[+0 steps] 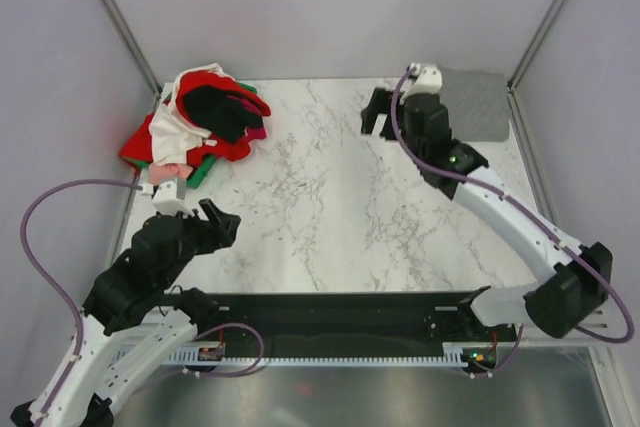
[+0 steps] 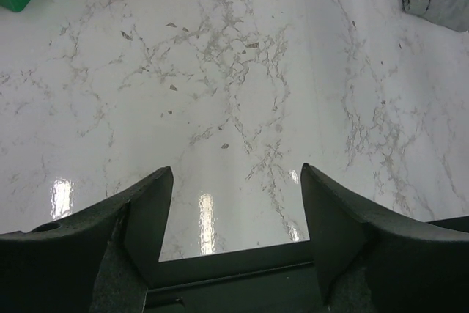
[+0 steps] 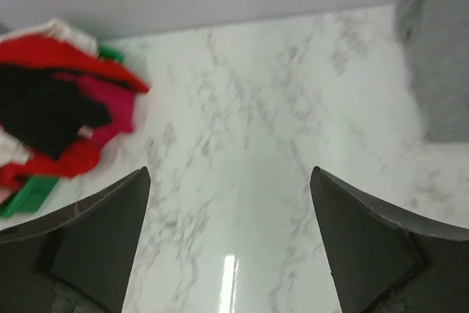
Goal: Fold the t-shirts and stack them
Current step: Reset both grippers
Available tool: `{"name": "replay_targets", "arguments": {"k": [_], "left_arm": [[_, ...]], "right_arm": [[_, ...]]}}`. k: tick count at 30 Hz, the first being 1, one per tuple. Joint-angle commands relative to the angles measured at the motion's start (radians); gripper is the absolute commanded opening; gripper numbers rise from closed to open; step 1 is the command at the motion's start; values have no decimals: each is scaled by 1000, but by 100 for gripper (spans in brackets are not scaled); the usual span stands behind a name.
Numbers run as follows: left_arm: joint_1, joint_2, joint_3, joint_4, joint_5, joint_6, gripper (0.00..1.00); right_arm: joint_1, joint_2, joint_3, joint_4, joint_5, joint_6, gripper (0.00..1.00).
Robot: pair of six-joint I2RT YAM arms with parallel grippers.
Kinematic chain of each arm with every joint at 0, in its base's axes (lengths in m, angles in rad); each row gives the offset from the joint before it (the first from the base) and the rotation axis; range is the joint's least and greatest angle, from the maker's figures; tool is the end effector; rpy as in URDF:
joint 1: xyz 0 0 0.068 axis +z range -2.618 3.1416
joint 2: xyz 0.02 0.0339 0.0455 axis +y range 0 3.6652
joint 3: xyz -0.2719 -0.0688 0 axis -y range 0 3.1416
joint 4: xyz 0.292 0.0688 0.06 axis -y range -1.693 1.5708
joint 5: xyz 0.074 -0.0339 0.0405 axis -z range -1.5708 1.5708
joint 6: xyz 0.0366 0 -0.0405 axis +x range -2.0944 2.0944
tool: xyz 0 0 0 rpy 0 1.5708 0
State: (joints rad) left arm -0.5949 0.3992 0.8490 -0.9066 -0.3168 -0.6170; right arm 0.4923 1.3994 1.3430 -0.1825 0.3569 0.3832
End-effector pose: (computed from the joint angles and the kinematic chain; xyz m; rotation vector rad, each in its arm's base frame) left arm 0.0925 -0.0488 0.3522 -0.2235 2.0201 -0.4518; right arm 0.3354 0.1654 0.3992 0.1554 1.7979 0.3032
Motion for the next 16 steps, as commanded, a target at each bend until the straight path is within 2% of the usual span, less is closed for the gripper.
{"name": "replay_targets", "arguments": {"k": [1,7,11,16], "left_arm": [[6,-13,2,11,-39,-29,78],[4,-40,1,11,-41,-29,77],[6,-49,1,9,-42,-29,77],[7,-43,1,9,-53,-33,77]], "right_arm": [[128,-115,-221,-136,-82,169,98],[285,-404,-452,-248,-88,295,98],[301,-580,-556,-308,-96,356,98],[302,-642,-622,-305,-90,359,98]]}}
